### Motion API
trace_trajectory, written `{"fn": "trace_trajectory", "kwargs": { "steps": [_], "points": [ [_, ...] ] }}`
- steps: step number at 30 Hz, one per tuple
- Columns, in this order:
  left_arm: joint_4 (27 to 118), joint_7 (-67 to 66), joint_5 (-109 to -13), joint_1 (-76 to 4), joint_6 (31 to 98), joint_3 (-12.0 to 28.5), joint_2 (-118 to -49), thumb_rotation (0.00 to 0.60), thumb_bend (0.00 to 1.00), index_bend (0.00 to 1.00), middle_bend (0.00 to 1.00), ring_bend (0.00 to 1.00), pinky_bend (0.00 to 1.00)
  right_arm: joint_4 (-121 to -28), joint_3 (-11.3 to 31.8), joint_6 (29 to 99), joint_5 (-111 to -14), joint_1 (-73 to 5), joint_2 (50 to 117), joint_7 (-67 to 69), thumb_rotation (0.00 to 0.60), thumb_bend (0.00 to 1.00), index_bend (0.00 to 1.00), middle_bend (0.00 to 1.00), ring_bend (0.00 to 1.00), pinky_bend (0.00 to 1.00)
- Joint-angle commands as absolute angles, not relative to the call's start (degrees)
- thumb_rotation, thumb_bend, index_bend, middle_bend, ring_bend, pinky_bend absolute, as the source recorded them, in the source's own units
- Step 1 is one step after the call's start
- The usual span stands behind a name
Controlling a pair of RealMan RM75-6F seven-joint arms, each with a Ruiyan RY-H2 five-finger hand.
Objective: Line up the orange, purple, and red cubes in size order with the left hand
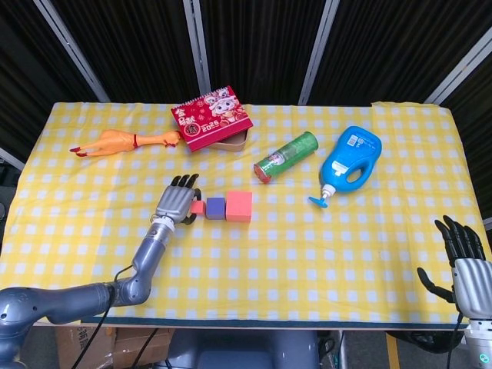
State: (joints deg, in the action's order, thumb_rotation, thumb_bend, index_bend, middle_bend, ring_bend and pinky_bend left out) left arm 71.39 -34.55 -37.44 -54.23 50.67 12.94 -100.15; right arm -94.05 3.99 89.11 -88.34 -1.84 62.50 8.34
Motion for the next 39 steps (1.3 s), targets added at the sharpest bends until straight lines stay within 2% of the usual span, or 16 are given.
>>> {"fn": "trace_trajectory", "kwargs": {
  "steps": [1,6,12,21,28,35,39],
  "points": [
    [71.0,-34.4,-37.4,-54.4,50.9,13.1,-100.6,0.6,0.4,0.41,0.0,0.0,0.01,-94.1,4.0,89.1,-88.4,-1.8,62.5,8.4,0.6,0.37,0.0,0.0,0.0,0.04],
    [70.8,-34.6,-36.9,-54.7,50.6,13.2,-100.8,0.6,0.39,0.4,0.0,0.0,0.01,-94.1,4.0,89.1,-88.3,-1.8,62.5,8.4,0.6,0.37,0.0,0.0,0.0,0.04],
    [70.8,-35.0,-36.3,-54.9,50.5,13.0,-100.9,0.6,0.32,0.36,0.0,0.0,0.01,-94.0,4.0,89.1,-88.4,-1.9,62.5,8.3,0.6,0.37,0.0,0.0,0.0,0.04],
    [72.8,-35.0,-36.1,-54.1,51.5,12.6,-99.5,0.6,0.29,0.32,0.0,0.0,0.01,-94.0,4.0,89.3,-88.5,-1.8,62.5,8.2,0.6,0.37,0.0,0.0,0.0,0.04],
    [80.1,-33.9,-37.0,-51.0,54.5,11.3,-94.2,0.6,0.29,0.3,0.0,0.0,0.01,-94.0,4.0,89.5,-88.6,-1.7,62.6,8.1,0.6,0.37,0.0,0.0,0.0,0.04],
    [83.3,-35.3,-36.3,-50.0,54.8,9.4,-91.5,0.6,0.39,0.29,0.0,0.0,0.01,-94.2,4.0,89.4,-88.5,-1.8,62.6,8.1,0.6,0.37,0.0,0.0,0.0,0.04],
    [83.9,-35.9,-35.8,-50.0,54.9,8.8,-91.5,0.6,0.4,0.29,0.0,0.0,0.01,-94.1,4.0,89.6,-88.7,-1.7,62.7,7.8,0.6,0.37,0.0,0.0,0.0,0.04]
  ]
}}
